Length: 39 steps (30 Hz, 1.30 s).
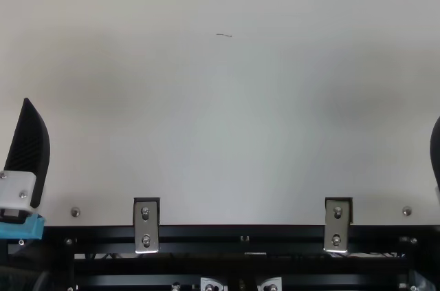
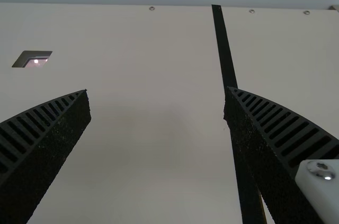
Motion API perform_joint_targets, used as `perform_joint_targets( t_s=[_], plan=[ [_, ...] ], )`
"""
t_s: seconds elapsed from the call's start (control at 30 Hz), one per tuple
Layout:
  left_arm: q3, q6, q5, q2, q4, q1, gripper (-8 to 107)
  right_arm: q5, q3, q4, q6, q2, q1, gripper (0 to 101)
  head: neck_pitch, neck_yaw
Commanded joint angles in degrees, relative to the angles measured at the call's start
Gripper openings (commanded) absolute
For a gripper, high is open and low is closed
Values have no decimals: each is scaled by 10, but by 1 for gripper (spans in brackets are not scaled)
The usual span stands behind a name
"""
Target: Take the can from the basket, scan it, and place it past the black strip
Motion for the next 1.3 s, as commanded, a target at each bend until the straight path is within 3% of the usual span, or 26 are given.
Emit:
perform_joint_targets(
  t_s=[0.0,1.27],
  plan=[
    [0,0,0,0,0,0,90,0,0,0,0,0,0,101,-16,6],
    [0,0,0,0,0,0,90,0,0,1,0,0,0,101,-16,6]
  ],
)
